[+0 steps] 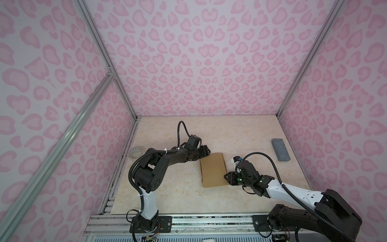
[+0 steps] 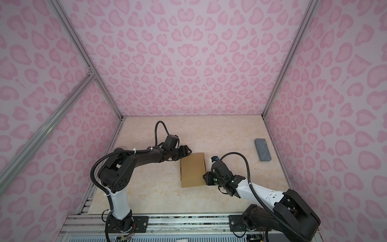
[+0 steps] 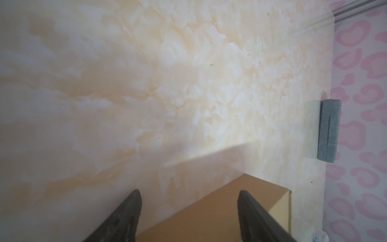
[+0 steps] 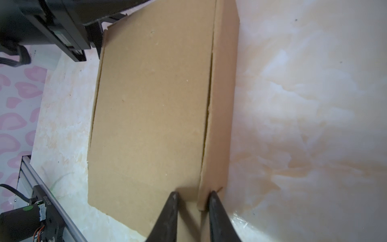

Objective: Fold the paper box

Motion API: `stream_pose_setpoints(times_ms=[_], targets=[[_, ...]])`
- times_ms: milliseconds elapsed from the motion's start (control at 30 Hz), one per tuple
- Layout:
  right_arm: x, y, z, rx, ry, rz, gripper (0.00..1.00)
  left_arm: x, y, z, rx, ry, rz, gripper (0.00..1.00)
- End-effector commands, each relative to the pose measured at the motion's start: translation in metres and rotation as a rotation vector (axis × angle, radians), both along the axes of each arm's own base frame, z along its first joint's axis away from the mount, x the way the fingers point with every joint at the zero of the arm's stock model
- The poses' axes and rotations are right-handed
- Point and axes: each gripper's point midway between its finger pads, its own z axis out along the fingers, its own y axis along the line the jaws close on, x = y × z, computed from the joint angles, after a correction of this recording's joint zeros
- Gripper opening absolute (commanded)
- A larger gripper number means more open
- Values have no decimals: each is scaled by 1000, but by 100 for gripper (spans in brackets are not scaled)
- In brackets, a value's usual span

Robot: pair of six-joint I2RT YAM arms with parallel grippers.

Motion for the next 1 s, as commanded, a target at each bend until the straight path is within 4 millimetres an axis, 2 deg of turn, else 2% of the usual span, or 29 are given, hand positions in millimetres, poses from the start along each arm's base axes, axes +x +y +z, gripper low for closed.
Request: stream_pose_setpoints(times_ms=[0, 500, 800, 967], targets=[[8, -16, -9, -88, -41, -45, 25, -107, 45, -63, 209, 486, -14, 77], [10, -18, -8, -95, -105, -40, 26, -107, 43, -63, 216, 476, -29, 76], [7, -17, -17, -78, -95, -38, 26, -108, 43, -64, 219, 476, -34, 77], [7, -14, -12, -58, -104, -35, 28, -107, 42, -64, 219, 474, -35, 77]])
